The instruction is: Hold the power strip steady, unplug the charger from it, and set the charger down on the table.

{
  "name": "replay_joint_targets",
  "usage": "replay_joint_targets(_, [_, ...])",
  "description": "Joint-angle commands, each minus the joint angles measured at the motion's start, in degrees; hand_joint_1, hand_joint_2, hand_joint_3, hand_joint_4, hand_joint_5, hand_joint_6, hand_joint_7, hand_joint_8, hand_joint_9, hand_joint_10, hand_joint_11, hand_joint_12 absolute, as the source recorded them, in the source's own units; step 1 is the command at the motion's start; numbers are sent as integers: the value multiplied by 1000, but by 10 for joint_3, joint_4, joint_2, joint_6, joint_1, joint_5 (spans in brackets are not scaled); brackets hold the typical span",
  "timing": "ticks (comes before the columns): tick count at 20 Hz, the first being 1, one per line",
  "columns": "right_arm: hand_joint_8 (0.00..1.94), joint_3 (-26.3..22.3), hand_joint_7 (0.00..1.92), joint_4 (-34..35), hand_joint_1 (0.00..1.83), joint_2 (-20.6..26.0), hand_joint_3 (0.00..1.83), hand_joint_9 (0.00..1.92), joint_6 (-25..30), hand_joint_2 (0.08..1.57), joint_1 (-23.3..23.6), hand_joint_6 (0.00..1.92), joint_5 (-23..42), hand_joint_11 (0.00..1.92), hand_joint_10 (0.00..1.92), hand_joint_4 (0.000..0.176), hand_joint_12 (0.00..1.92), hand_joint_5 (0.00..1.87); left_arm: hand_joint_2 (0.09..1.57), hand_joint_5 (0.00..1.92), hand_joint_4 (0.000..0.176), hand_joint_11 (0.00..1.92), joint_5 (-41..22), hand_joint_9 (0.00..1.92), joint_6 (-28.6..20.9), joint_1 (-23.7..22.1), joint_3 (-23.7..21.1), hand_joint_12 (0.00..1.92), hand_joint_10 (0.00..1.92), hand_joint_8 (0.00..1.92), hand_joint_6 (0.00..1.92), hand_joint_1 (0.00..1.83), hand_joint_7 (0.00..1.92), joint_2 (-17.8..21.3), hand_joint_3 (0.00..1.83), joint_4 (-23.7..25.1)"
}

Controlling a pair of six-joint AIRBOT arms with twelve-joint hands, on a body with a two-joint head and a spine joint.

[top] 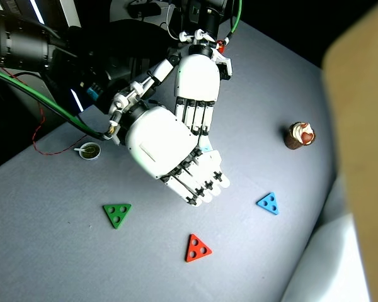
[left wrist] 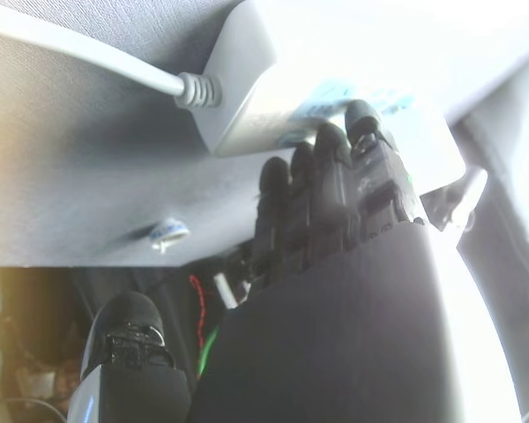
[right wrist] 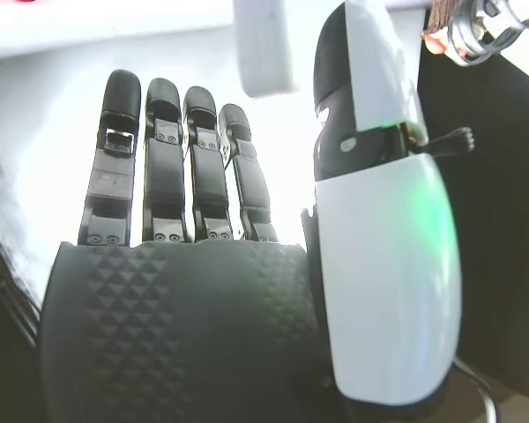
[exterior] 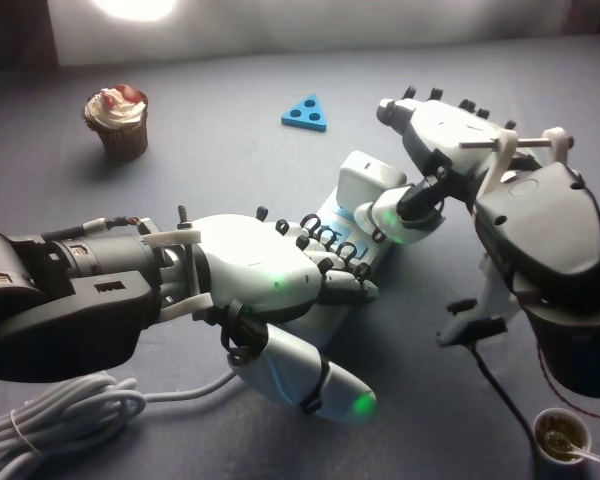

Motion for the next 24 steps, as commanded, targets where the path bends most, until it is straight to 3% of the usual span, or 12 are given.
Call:
replay_joint_targets(1, [5, 3, 269, -45, 1164, 2, 5, 283, 11, 1046, 7, 3, 26, 58, 6, 0, 690, 219, 1036, 169, 0, 56, -30, 131, 0, 0, 0, 141, 2, 2, 2, 0, 162, -4, 0, -3])
replay_joint_targets(14, [11, 58, 373, -58, 1109, -32, 2, 360, 25, 1102, -2, 11, 15, 96, 9, 0, 722, 322, 1052, 144, 0, 45, -28, 110, -1, 0, -2, 122, 3, 3, 3, 2, 138, -1, 3, -3])
replay_joint_targets(22, [11, 62, 429, -61, 1058, -36, 1, 407, 25, 1105, -10, 14, 12, 151, 11, 0, 754, 400, 1057, 151, 0, 49, -24, 126, -1, 1, -3, 118, 5, 6, 4, 22, 155, -1, 2, -3])
replay_joint_targets(24, [6, 61, 523, -62, 1088, -34, 0, 510, 25, 1090, -12, 5, 12, 215, 10, 0, 760, 470, 1053, 161, 0, 64, -25, 143, -1, 2, -3, 122, 10, 10, 6, 29, 170, -1, 0, -3])
